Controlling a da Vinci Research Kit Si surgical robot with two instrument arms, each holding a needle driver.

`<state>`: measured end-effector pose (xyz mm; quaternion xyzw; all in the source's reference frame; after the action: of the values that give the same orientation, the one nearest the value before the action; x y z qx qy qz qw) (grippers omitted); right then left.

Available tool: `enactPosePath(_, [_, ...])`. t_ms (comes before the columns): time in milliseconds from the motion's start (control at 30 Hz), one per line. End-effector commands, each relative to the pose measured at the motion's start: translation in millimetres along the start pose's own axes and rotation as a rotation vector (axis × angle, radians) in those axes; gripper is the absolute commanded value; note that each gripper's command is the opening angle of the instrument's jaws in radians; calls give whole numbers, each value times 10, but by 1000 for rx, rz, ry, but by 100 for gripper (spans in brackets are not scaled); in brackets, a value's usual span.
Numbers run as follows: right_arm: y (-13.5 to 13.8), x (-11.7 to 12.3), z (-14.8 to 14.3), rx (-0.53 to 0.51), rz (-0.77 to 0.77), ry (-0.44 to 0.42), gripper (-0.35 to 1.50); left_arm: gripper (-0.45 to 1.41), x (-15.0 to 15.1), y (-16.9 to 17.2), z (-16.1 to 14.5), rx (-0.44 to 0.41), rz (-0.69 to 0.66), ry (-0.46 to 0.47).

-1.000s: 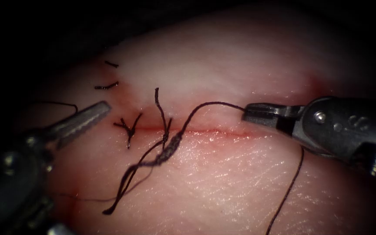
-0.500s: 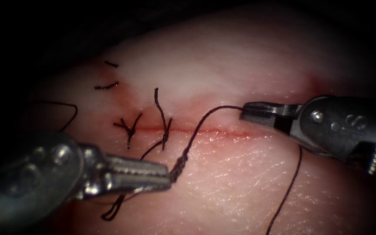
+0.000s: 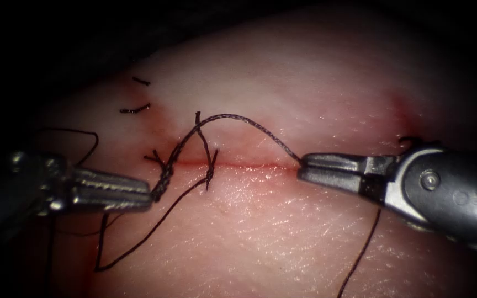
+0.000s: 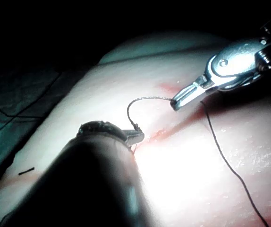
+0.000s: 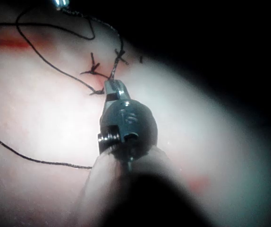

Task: Wound Closure
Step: Regrasp the suture with the left gripper to get a longer suture length, then with the left needle driver wrap the suture once around the right needle driver.

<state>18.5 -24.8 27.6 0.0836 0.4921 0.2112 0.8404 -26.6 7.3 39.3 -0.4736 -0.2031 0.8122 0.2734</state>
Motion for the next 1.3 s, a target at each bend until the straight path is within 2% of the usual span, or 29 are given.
enactPosePath(33, [-18, 16, -5, 45, 8, 20, -35, -45, 7, -9, 1, 6, 17, 19])
enactPosePath(100, [-32, 25, -18, 82, 21, 33, -35, -45, 6, -11, -5, 7, 43, 59])
enactPosePath(133, [-41, 31, -27, 113, 37, 49, -6, -45, 6, -12, -7, 14, 52, 77])
enactPosePath(200, [-51, 40, -38, 153, 53, 76, 26, -45, 9, -15, -12, 24, 57, 122])
enactPosePath(233, [-56, 51, -52, 161, 86, 144, 93, -45, 12, -16, -15, 30, 50, 166])
enactPosePath(267, [-57, 55, -57, 157, 106, 185, 110, -45, 13, -17, -16, 24, 50, 176])
enactPosePath(333, [-57, 63, -71, 143, 137, 297, 127, -45, 14, -18, -18, 4, 50, 205])
enactPosePath(367, [-56, 65, -76, 137, 148, 348, 135, -45, 13, -19, -19, 1, 80, 210])
enactPosePath(400, [-50, 69, -91, 146, 183, 443, 140, -45, 12, -20, -23, -11, 167, 226])
enactPosePath(433, [-47, 70, -97, 157, 200, 473, 138, -45, 11, -20, -25, -24, 200, 234])
enactPosePath(500, [-31, 74, -116, 215, 274, 521, 138, -45, 6, -19, -31, -82, 341, 297])
enactPosePath(567, [-7, 77, -131, 254, 310, 573, 130, -45, -2, -17, -38, -158, 512, 371])
enactPosePath(633, [14, 79, -139, 261, 338, 628, 128, -45, -9, -13, -41, -202, 569, 411])
enactPosePath(667, [33, 82, -144, 253, 371, 661, 118, -45, -16, -7, -43, -274, 633, 416])
enactPosePath(700, [45, 84, -143, 197, 344, 652, 106, -45, -19, -4, -42, -303, 651, 409])
enactPosePath(767, [57, 87, -136, 112, 296, 613, 105, -45, -23, 2, -40, -361, 694, 385])
enactPosePath(800, [62, 88, -127, 93, 287, 594, 78, -45, -24, 4, -38, -375, 703, 374])
enactPosePath(867, [64, 87, -77, 78, 185, 494, -35, -45, -21, 11, -28, -420, 766, 354])
enactPosePath(933, [58, 85, -47, 88, 159, 439, -35, -45, -18, 13, -23, -432, 796, 353])
enactPosePath(967, [47, 81, -10, 93, 129, 395, -35, -45, -13, 17, -16, -455, 835, 340])
enactPosePath(1033, [40, 77, 26, 100, 106, 408, -35, -45, -10, 20, -11, -468, 860, 330])
enactPosePath(1167, [34, 70, 80, 100, 100, 425, -35, -45, -2, 26, -7, -423, 913, 279])
enactPosePath(1300, [28, 59, 137, 141, 74, 369, -35, -45, 5, 33, -9, -414, 956, 265])
